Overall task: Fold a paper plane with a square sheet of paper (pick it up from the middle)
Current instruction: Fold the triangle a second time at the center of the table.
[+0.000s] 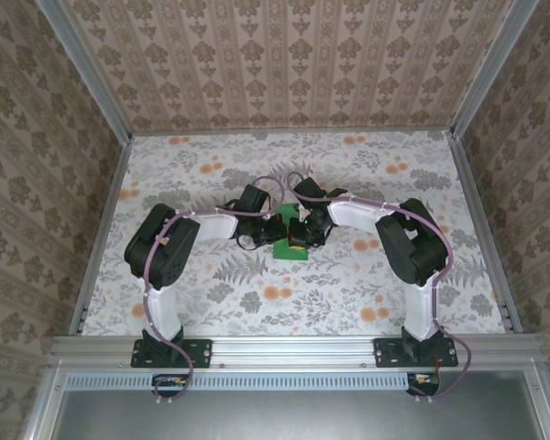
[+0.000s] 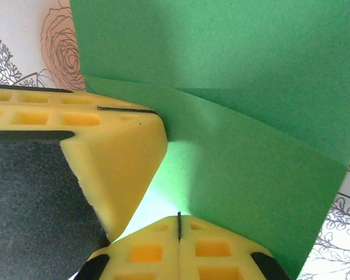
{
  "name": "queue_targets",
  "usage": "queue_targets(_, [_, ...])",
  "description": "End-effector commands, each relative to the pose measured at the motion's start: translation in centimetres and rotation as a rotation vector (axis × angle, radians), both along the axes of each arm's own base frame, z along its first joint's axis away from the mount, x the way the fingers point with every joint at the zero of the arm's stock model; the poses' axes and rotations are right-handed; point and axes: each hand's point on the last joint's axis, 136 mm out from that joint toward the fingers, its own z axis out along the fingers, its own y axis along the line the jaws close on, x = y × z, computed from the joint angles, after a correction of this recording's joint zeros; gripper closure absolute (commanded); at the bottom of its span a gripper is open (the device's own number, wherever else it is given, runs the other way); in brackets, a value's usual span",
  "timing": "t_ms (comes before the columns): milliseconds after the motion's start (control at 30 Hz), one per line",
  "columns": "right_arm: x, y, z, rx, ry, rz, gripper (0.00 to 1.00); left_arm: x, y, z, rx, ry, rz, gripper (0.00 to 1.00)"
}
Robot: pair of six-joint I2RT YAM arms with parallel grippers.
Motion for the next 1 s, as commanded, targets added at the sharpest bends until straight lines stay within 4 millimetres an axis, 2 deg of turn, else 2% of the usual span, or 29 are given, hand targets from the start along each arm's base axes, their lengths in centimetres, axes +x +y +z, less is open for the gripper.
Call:
queue_targets(0, [-0.2,-0.7,-1.2,-0.060,0.020,-0.021,1.00,-3.4,3.3,-5.2,0.170,0.160,0.035,1.00])
queue_targets(333, [-2.5,-2.9,-2.6,-0.133,0.087,-0.003,1.00,-3.9,4.0,-5.9,0.198,0.187,0.054,1.00])
queue_targets(967, [-6.4,-6.0,-2.2,-0.187,0.125,0.019,1.00,-4.0,5.0,-6.4,0.212,0.205,0.076,1.00])
